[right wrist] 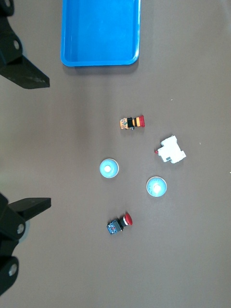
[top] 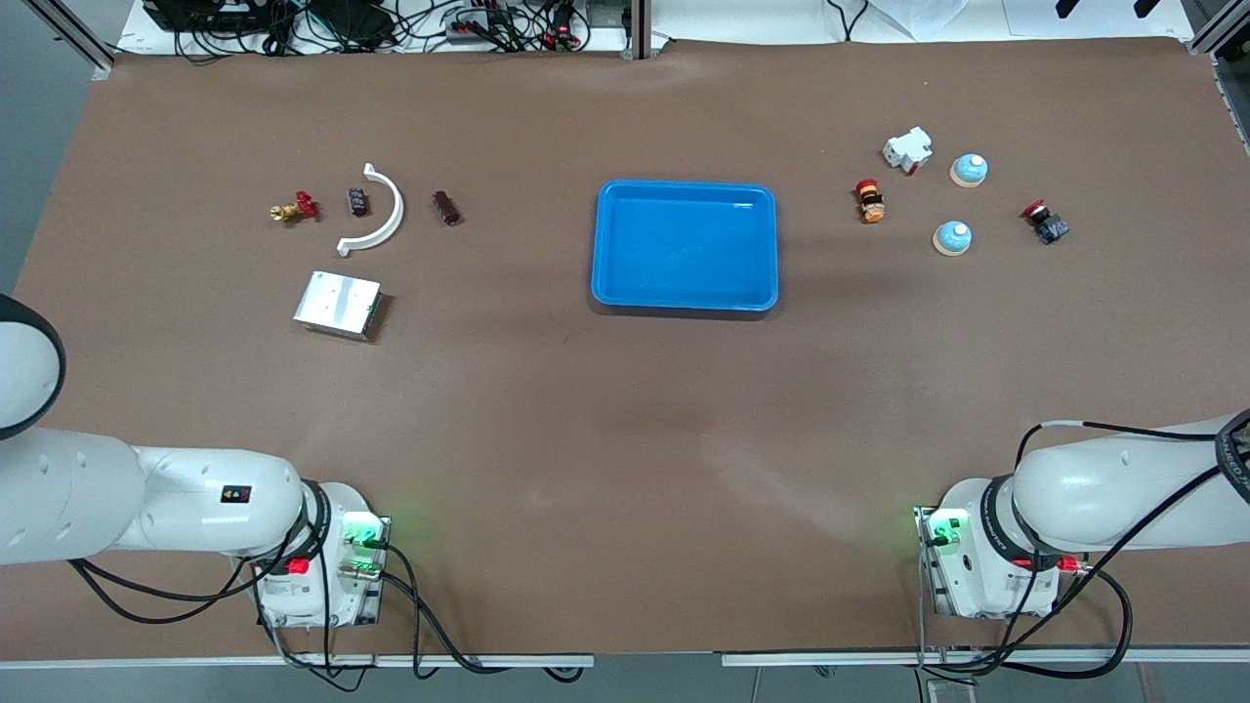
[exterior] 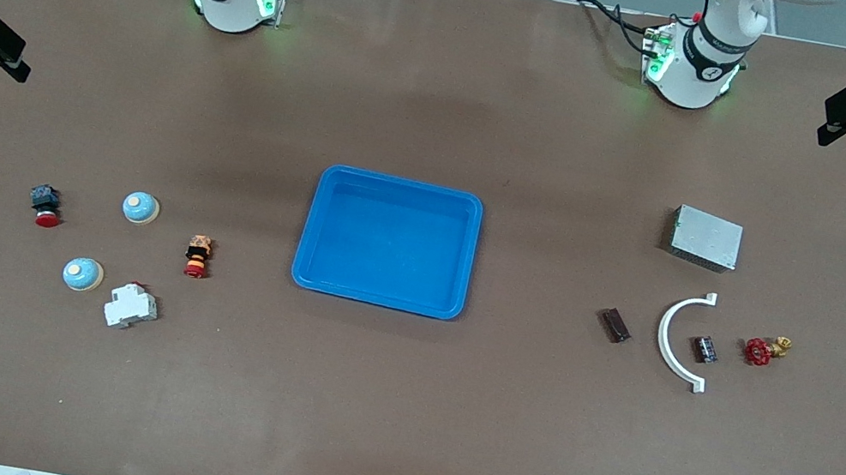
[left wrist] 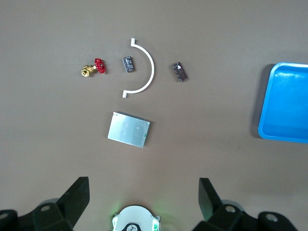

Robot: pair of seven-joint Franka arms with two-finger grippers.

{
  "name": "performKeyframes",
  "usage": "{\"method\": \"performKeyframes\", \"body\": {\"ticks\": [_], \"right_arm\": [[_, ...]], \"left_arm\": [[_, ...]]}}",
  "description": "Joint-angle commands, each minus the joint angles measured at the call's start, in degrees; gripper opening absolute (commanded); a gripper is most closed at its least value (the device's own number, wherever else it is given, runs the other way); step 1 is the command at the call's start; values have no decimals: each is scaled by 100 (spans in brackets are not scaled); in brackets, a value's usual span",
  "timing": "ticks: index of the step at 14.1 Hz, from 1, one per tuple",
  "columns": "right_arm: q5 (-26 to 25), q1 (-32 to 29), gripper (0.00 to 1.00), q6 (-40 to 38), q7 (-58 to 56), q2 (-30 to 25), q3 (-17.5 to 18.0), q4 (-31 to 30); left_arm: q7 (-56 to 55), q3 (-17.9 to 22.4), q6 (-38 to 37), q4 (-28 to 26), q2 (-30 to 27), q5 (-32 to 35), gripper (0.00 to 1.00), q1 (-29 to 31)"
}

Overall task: Place electrolytic capacitor and blue bell in tray
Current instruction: 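Reach the left gripper down to the dark capacitor beside the white arc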

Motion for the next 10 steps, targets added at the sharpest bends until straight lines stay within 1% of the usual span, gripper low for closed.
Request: {"method": "performKeyframes", "body": {"ticks": [1,3,6,8,10], "right_arm": [[-82,15,100,-36,-9,62,13,118],[-82,15,100,-36,-9,80,13,118],[-82,15,100,-36,-9,88,13,118],[-82,15,100,-28,-9,88,21,118],[-82,15,100,-28,0,115,13,118]], "left_arm": [[120,-6,-131,157,54,-46,100,15],[112,-6,-140,157,72,-37,100,24],[120,-6,-158,113,265,121,100,32],[15,-24,-193,-79,388,121,100,-11],[-81,-41,-18,-282,624,112,100,15]]}}
